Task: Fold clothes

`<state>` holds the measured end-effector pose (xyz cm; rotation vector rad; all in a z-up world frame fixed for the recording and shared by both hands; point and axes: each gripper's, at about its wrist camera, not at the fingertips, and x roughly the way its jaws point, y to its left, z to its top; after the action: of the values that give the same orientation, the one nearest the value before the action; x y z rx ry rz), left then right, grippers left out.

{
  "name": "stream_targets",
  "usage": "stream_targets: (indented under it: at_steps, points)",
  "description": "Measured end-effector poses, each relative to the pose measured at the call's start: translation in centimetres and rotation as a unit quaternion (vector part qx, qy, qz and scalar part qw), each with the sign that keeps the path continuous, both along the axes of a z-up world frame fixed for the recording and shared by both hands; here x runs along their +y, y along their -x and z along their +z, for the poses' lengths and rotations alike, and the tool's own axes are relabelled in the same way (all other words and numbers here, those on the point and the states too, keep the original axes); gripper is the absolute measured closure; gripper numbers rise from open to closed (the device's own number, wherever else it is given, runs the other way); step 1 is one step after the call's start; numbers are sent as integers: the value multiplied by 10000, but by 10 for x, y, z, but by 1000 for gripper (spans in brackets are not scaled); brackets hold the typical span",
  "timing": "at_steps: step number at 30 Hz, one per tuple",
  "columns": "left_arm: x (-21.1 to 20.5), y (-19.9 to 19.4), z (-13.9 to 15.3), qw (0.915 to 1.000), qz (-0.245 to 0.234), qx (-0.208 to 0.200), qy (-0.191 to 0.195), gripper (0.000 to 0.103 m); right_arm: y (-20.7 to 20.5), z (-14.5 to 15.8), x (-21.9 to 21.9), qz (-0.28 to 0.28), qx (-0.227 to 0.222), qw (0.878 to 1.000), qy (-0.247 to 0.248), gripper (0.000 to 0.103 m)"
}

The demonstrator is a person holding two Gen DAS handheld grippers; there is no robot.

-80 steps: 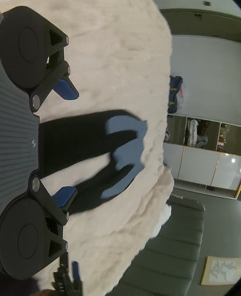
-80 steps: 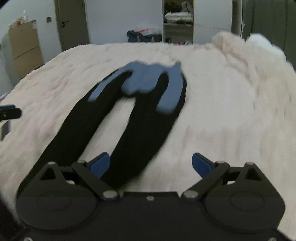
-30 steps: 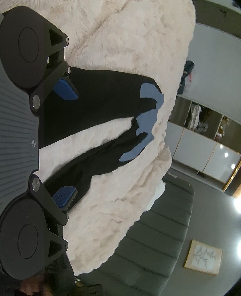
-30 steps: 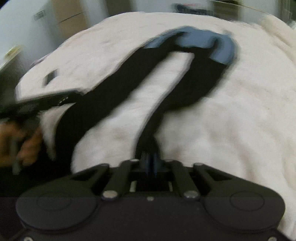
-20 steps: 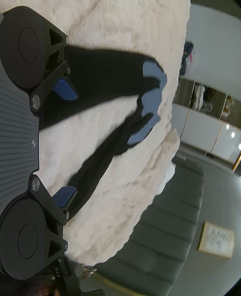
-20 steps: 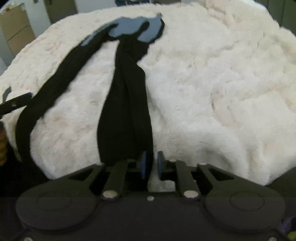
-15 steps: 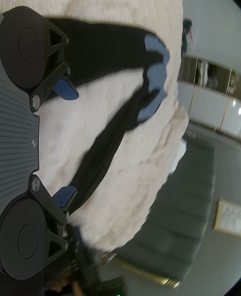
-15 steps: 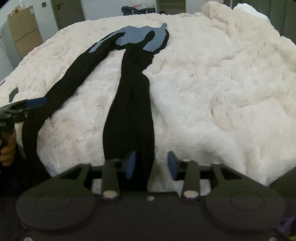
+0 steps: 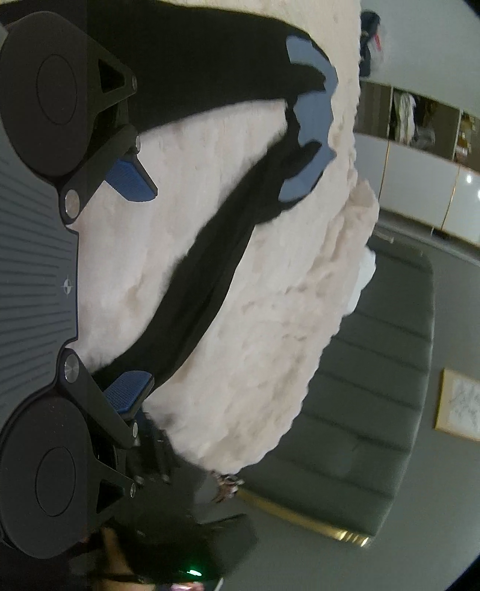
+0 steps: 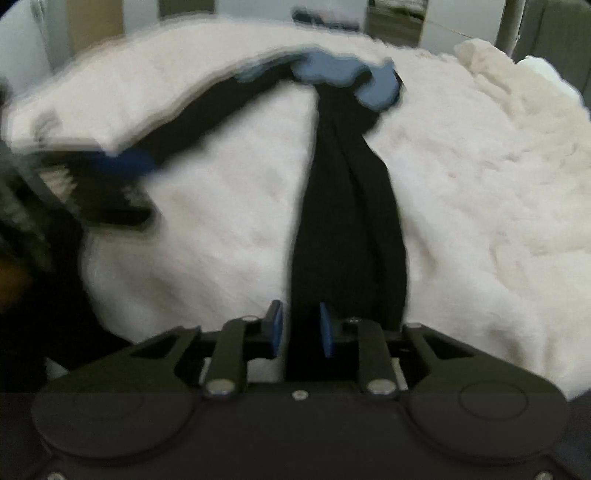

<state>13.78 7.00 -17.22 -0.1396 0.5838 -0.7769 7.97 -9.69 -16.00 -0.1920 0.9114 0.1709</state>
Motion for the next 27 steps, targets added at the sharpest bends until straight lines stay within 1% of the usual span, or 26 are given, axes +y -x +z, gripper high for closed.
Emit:
stream_targets:
  at_steps: [1,3,5,6,8,9,10,12,13,15,16,17,18,19,20,21,22,23,24,25,26,27]
  points:
    - [2,0,1,10000,39,-2,7,6,0,1,1,17,27,10000,-66,101]
    - [10,-1,4,9999,147,-42,76,6,3,3,4,83,19,9999,-125,102]
    - [17,-3,7,9994,244,-40,246,6,17,18,17,438,-173,9989,-87,102]
    - [21,-4,9,9990,297,-19,345,6,20,19,19,539,-221,9982,-120,103]
    - [28,-8,10,9980,398,43,490,6,35,30,38,1070,-375,9933,-226,103]
    - [30,-9,11,9976,435,64,527,6,39,31,50,1357,-354,9898,-247,103]
    - [32,-10,11,9974,473,82,542,6,39,27,55,1557,-217,9868,-384,103]
    - [35,-11,11,9970,549,107,540,6,37,20,61,1707,-19,9838,-541,103]
    - [36,-10,11,9969,569,131,534,6,35,13,65,1776,158,9824,-550,103]
    - [38,-8,11,9968,566,213,517,6,41,13,59,1795,173,9828,-399,102]
    - [37,-8,10,9970,527,261,508,6,41,19,47,1633,115,9852,-510,96]
    - [36,-7,9,9974,423,334,487,6,42,24,36,1470,58,9872,-620,93]
    - [33,-6,8,9977,297,398,453,6,44,28,24,1292,25,9891,-711,93]
    - [28,-5,7,9981,145,451,392,6,44,34,-1,814,20,9931,-840,90]
    - [24,-4,6,9982,51,481,351,6,44,40,-25,360,16,9947,-959,87]
    - [20,-4,5,9981,-82,525,300,6,45,39,-27,305,30,9948,-967,87]
    - [10,-3,2,9972,-346,635,205,7,45,36,-51,-106,154,9943,-1047,87]
    - [3,-3,-1,9958,-534,726,137,9,45,34,-59,-226,212,9932,-1121,87]
    - [-4,-2,-4,9938,-734,828,64,17,46,29,-68,-370,286,9904,-1298,87]
    - [-16,-1,-8,9900,-1002,990,-9,25,46,25,-76,-508,354,9872,-1468,87]
    - [-22,0,-10,9878,-1126,1078,-32,28,46,23,-78,-549,336,9859,-1544,86]
    - [-28,0,-13,9858,-1210,1165,-37,36,46,20,-79,-629,272,9834,-1681,86]
